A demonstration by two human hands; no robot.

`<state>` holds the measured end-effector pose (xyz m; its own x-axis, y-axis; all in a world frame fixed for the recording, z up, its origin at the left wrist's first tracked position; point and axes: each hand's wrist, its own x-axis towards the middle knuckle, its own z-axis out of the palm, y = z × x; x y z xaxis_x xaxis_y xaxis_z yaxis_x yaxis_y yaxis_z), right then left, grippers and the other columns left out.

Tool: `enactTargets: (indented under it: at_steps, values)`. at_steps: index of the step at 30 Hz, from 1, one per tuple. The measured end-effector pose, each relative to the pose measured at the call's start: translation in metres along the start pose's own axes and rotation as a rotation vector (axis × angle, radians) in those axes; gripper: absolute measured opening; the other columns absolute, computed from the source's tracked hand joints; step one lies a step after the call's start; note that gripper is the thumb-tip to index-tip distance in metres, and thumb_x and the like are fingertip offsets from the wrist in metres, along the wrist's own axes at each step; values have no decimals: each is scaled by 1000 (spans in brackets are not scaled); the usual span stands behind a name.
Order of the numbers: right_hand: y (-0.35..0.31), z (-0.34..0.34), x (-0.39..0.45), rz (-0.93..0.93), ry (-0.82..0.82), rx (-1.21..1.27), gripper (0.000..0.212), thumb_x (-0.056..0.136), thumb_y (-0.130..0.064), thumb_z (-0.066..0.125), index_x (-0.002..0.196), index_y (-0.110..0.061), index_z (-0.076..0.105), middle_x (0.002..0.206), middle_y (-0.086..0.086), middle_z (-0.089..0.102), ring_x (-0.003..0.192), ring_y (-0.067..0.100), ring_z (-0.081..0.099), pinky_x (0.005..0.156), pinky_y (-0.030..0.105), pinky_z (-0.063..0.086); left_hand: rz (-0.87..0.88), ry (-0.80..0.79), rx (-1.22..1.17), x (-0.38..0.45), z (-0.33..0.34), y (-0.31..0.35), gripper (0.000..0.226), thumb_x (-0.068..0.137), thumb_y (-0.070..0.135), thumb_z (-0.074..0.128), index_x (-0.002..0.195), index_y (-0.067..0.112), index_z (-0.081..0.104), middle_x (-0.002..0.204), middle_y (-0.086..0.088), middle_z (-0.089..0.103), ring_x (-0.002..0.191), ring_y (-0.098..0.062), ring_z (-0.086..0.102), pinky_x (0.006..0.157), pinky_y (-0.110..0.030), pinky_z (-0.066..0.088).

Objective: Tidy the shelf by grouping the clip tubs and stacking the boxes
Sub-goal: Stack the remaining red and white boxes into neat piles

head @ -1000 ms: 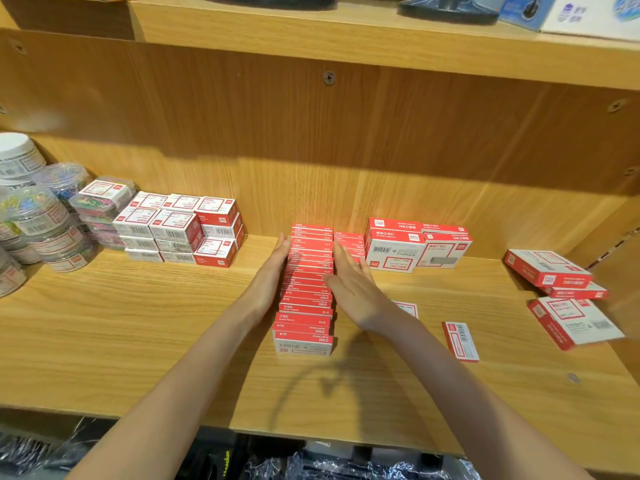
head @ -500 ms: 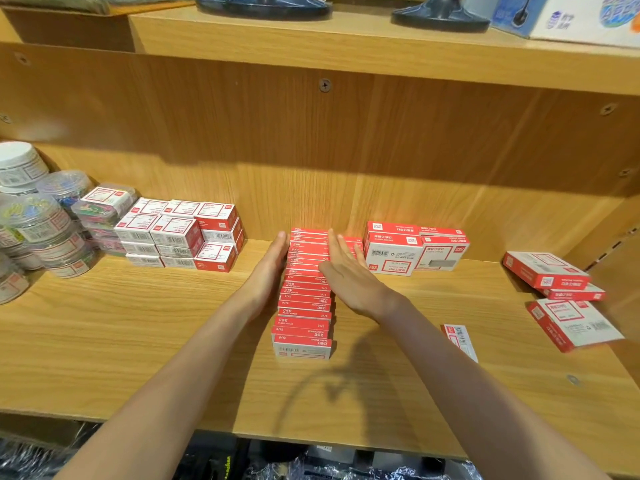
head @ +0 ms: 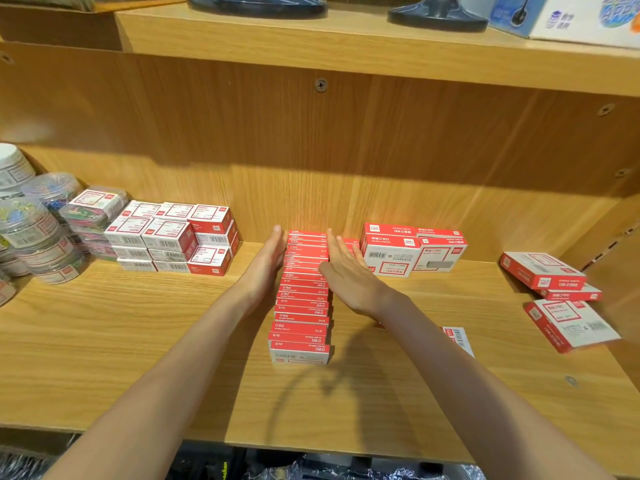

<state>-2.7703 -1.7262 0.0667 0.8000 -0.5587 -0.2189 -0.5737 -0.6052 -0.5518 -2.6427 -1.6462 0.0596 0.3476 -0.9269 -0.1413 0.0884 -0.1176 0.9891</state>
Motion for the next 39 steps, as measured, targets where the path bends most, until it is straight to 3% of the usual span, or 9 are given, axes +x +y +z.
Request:
enactTargets:
  at_steps: [5,9,11,15,22,28,32,36,39]
  values:
    - [0,0,-4,9,21,67,59,100,-35,15,146,-15,-16,156,-1,-12,141,8,-15,115,31,-9,15,0,-8,-7,1,0,42,97,49,13,115,32,47,106,25,55,90,14,56,78,-10,41]
    - [7,1,-26,-60,125,283,57,101,-32,24,147,-19,-7,152,-15,-1,138,0,-7,109,17,-1,-38,55,-113,-29,-5,-12,53,93,56,24,135,25,38,131,19,42,120,4,38,100,-17,26]
    - [8,17,-40,-85,67,372,59,98,-38,32,148,-24,2,143,-22,7,136,-3,0,110,16,2,-9,25,-126,-48,-3,-18,44,97,48,19,113,33,58,113,23,61,98,15,53,86,-6,37]
    - [8,54,-60,-44,-19,440,78,81,-70,32,142,-47,-10,155,-17,7,142,6,11,117,36,14,-33,-23,-122,-76,14,-23,31,91,49,17,100,44,47,95,30,64,87,14,59,73,-8,45]
    - [-27,73,-70,-4,150,570,78,79,-62,20,141,-33,-17,152,-14,-21,137,0,-22,114,26,-9,0,28,-112,-80,22,-24,33,96,43,15,96,38,48,79,26,69,82,4,65,65,-12,49]
    - [-29,78,-59,84,283,969,88,73,-78,29,147,-37,4,155,-13,12,142,7,14,117,40,18,49,60,-139,-74,25,-21,34,99,37,12,91,35,45,67,33,63,70,19,58,59,-3,44]
    - [-28,79,-51,125,270,942,94,62,-90,29,143,-48,7,153,-20,16,140,5,18,116,42,20,58,43,-145,-72,28,-17,33,99,36,12,90,35,44,63,34,61,66,18,58,56,-3,43]
    - [-23,70,-57,72,282,989,64,91,-59,28,146,-37,7,142,-24,22,129,-2,27,106,22,26,114,66,-109,-71,32,-13,32,100,35,12,92,33,44,69,31,60,61,20,56,54,-1,42]
    - [3,45,-71,35,436,808,47,99,-26,37,144,-19,26,136,-11,35,122,0,30,98,13,24,137,133,-56,-68,28,-4,36,100,34,16,131,29,33,101,29,40,64,30,48,57,5,37]
